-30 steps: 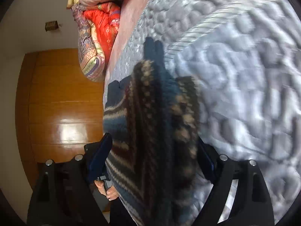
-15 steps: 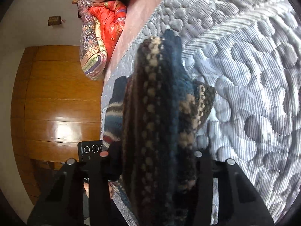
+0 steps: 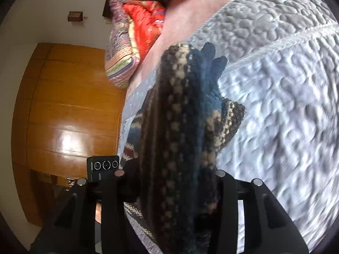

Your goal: Fold small clothes

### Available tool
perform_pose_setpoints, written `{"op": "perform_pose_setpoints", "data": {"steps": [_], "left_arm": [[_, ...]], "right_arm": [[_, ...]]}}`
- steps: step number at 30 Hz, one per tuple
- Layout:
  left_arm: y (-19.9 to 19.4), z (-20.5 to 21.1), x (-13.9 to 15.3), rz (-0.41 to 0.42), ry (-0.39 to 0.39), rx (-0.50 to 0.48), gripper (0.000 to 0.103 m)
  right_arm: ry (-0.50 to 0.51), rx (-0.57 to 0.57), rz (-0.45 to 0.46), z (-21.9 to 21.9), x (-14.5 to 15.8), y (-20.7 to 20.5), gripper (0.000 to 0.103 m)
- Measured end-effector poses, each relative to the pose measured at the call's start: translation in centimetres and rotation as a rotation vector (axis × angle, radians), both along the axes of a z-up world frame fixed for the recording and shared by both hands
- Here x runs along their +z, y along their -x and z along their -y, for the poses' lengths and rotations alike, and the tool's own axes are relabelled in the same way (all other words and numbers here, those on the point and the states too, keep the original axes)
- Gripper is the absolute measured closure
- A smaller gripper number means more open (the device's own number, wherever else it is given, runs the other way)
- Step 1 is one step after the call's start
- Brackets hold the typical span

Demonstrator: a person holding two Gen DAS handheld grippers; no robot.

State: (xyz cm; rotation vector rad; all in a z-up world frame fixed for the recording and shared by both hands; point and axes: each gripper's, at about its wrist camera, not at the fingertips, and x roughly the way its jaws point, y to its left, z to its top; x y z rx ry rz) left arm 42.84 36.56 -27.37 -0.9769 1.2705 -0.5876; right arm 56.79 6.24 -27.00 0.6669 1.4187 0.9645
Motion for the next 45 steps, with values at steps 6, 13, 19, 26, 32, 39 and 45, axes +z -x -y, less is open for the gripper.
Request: {"op": "perform_pose_setpoints", "data": {"steps": [6, 13, 19, 26, 32, 39, 45], "left_arm": [[7.7, -3.2, 2.1, 0.013, 0.002, 0.015, 0.058], [18.5, -6.0, -1.5, -0.066, 0.013, 0.039, 0.057], [20.7, -5.1, -5.3, -0.087, -0.044, 0.067, 0.042], [23.9, -8.7, 3.0, 0.049, -0.348, 0.17, 0.027], [25.6, -5.0, 4.6, 0.17, -0.089, 0.075, 0.027], [27.5, -5.6, -3.0, -0.025, -0.104, 0.053, 0.037], [24.7, -5.7, 2.7, 0.068, -0.01, 0.042, 0.036]], "right_arm": [[-0.041, 0.026, -0.027, -2.1, 1.1, 6.7, 0.063], [-0.007, 0.095, -0.12, -5.0, -3.1, 15.5, 0.063], [0.041, 0.04, -0.175, -5.1, -7.2, 17.9, 0.042], [0.08, -0.102, -0.037, 0.8, -0.6, 17.6, 0.03], [0.086, -0.059, -0.038, -1.2, -0.5, 18.5, 0.066], [0.205, -0.088, 0.044, -2.0, -2.6, 19.0, 0.093], [0.188, -0.092, 0.156, -2.0, 1.0, 19.5, 0.087]]}}
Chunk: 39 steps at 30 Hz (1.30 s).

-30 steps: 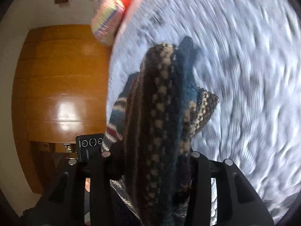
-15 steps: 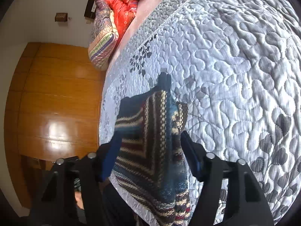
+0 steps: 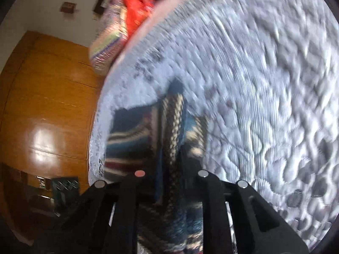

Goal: Fold small clothes
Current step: 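Open both grippers and lift them away from the folded sweater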

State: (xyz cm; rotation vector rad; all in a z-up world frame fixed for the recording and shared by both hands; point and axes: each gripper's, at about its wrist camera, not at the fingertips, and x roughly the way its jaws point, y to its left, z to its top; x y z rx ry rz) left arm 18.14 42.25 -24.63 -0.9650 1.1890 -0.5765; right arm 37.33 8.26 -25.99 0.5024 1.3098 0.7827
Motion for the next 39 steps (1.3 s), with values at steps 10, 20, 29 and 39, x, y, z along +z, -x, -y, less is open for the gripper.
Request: {"op": "perform_pose_setpoints", "data": {"steps": [10, 20, 29, 39], "left_arm": [[-9.4, -3.2, -3.7, -0.013, -0.245, 0.026, 0.047], [-5.3, -0.8, -0.3, 0.052, -0.294, -0.044, 0.043], [-2.5, 0.4, 3.1, 0.116, -0.306, -0.069, 0.045], [1.1, 1.6, 2.9, 0.073, -0.388, -0.043, 0.036]], "right_arm": [[0.139, 0.1, -0.027, -3.2, -2.6, -2.0, 0.101], [0.265, 0.299, 0.064, -4.0, 0.6, 4.5, 0.103], [0.292, 0.3, 0.134, -2.7, 4.7, 9.1, 0.094], [0.474, 0.253, 0.202, -2.4, 5.6, 12.6, 0.095]]}}
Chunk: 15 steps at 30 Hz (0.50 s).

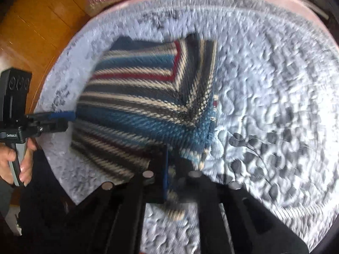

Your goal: Fold small clothes

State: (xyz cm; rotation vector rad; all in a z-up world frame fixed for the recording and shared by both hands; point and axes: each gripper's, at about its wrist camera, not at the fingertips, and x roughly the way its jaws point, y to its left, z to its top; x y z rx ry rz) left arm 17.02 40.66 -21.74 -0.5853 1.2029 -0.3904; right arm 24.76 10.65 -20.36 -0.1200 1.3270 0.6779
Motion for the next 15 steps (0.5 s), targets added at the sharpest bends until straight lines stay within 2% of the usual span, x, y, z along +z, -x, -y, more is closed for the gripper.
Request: {"op": "perform_pose_setpoints", "data": {"steps": [2, 3, 4, 5, 6, 9, 12, 13, 15], "left_arm": [[1.9, -0.2, 0.3, 0.01, -0.034, 0.019, 0.029], [2.5, -0.2, -0.4, -0.01, -0.057, 0.023, 0.028], [2.6, -0.1, -2.2, -0.069, -0.104, 0.032, 0.028], [2.8, 0.1, -3.5, -0.112, -0.125, 0.032, 0.028], [2.8, 0.3, -4.9, -0.14, -0.136, 0.029, 0.028], [3.2, 0.6, -4.6, -0.121, -0.166, 0.043, 0.028], [5.1, 0.2, -1.5, -0.08, -0.15, 0.066, 0.027], [6.2, 0.1, -0.1, -0.052, -0.187, 0.082, 0.026], [8.1, 0.3, 2.5, -0.011, -0.269, 0.105, 0.014]], "right_arm": [[-0.005, -0.009, 0.001, 0.9, 0.6, 2.0, 0.095], [0.021, -0.005, 0.001, 0.7, -0.4, 2.2, 0.095], [0.064, 0.002, 0.0, 0.4, -1.6, 2.3, 0.096], [0.131, 0.012, -0.004, 0.2, -3.5, 2.8, 0.099], [0.15, 0.015, -0.003, -0.1, -4.6, 3.0, 0.099], [0.143, 0.014, 0.031, -0.1, -3.9, 3.6, 0.098], [0.084, -0.017, 0.037, 0.8, -1.0, 4.8, 0.087], [0.065, -0.03, 0.046, 1.2, 0.0, 5.4, 0.08], [0.048, -0.056, 0.059, 1.9, 1.9, 6.8, 0.059]]}}
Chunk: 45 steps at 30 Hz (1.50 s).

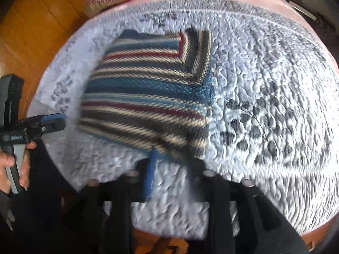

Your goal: Fold small clothes

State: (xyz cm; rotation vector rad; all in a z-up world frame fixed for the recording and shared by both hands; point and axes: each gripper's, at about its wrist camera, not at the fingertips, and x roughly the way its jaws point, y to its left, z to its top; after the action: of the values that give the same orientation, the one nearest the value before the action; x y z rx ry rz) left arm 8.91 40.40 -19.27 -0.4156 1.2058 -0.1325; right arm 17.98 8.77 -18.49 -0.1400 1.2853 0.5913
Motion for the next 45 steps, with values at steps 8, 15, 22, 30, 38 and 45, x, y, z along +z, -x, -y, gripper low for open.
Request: {"op": "perform_pose_setpoints", "data": {"steps": [8, 15, 22, 30, 38, 45], "left_arm": [[8.0, 2.9, 10.7, 0.151, -0.307, 0.098, 0.012], [12.4, 5.2, 17.2, 0.086, -0.328, 0.048, 0.012], [15.4, 6.1, 23.3, 0.146, -0.405, 0.129, 0.012], [15.4, 6.3, 22.1, 0.093, -0.362, 0.125, 0.012], [15.7, 6.5, 21.7, 0.089, -0.365, 0.128, 0.012], [15.6, 6.6, 21.9, 0.1, -0.365, 0.123, 0.012]], "right_arm": [[0.134, -0.107, 0.26, -1.4, 8.7, 8.4, 0.003], [0.198, -0.157, 0.375, -2.0, 16.7, 13.2, 0.003], [0.163, -0.185, 0.307, -1.7, 21.8, 16.0, 0.003], [0.189, -0.19, 0.313, -2.1, 23.0, 17.8, 0.003], [0.194, -0.187, 0.32, -2.2, 22.7, 17.6, 0.003], [0.196, -0.199, 0.334, -1.8, 23.0, 17.7, 0.003]]}}
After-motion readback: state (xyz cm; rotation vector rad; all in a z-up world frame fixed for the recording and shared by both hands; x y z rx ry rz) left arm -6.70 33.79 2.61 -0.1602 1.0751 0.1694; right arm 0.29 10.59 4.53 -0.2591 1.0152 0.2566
